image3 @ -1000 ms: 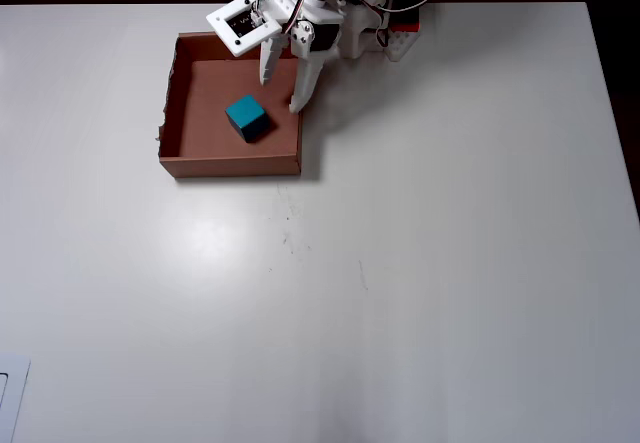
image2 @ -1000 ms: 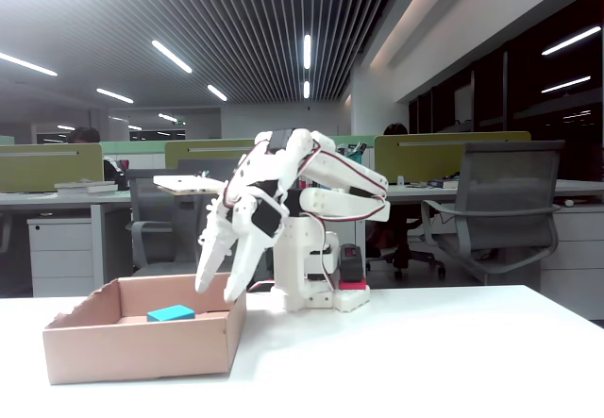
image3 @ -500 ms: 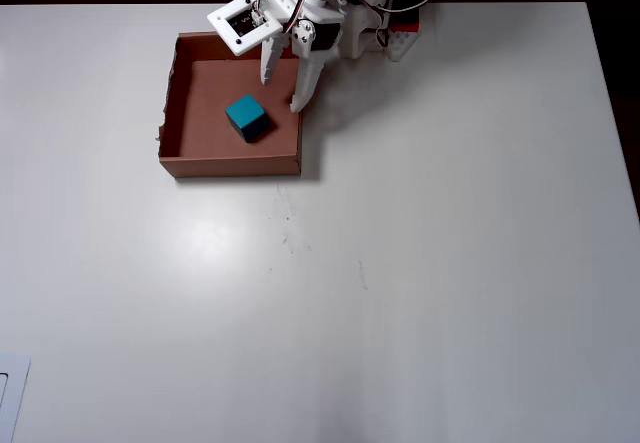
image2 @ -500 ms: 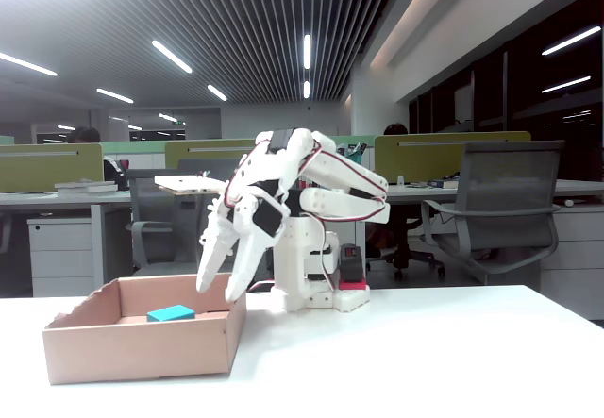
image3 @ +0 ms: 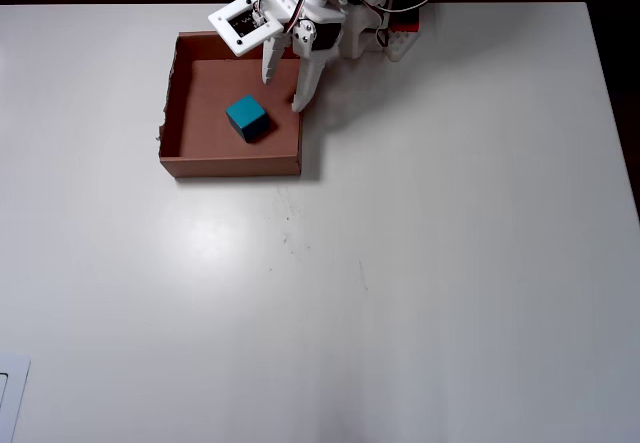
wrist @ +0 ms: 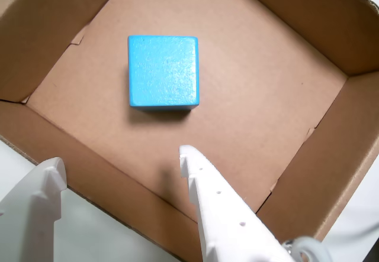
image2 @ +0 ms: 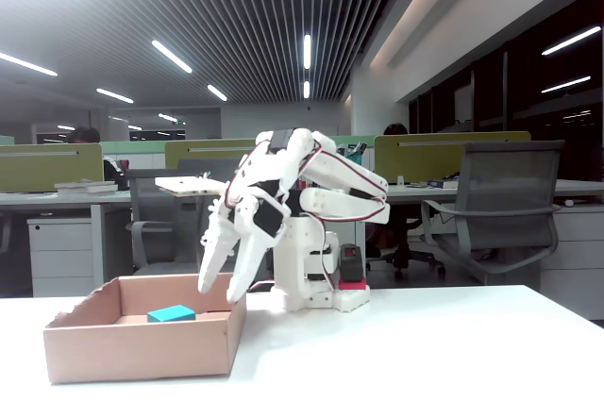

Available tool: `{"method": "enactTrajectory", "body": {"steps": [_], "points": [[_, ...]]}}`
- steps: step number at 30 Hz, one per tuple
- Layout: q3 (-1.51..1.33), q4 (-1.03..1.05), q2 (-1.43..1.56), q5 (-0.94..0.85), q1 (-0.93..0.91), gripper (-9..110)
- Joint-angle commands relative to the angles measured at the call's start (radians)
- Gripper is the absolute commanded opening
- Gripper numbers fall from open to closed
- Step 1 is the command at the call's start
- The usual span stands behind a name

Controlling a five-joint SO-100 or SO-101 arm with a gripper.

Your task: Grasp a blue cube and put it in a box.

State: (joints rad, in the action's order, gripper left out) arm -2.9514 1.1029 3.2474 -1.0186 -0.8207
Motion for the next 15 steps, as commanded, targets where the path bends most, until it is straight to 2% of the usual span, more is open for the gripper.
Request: {"method": "enactTrajectory", "body": {"steps": [1, 15], "points": [[0.043, 0.008, -0.008, 0.002, 0.002, 25], [0.044, 0.02, -0.008, 0.005, 0.005, 25]]}}
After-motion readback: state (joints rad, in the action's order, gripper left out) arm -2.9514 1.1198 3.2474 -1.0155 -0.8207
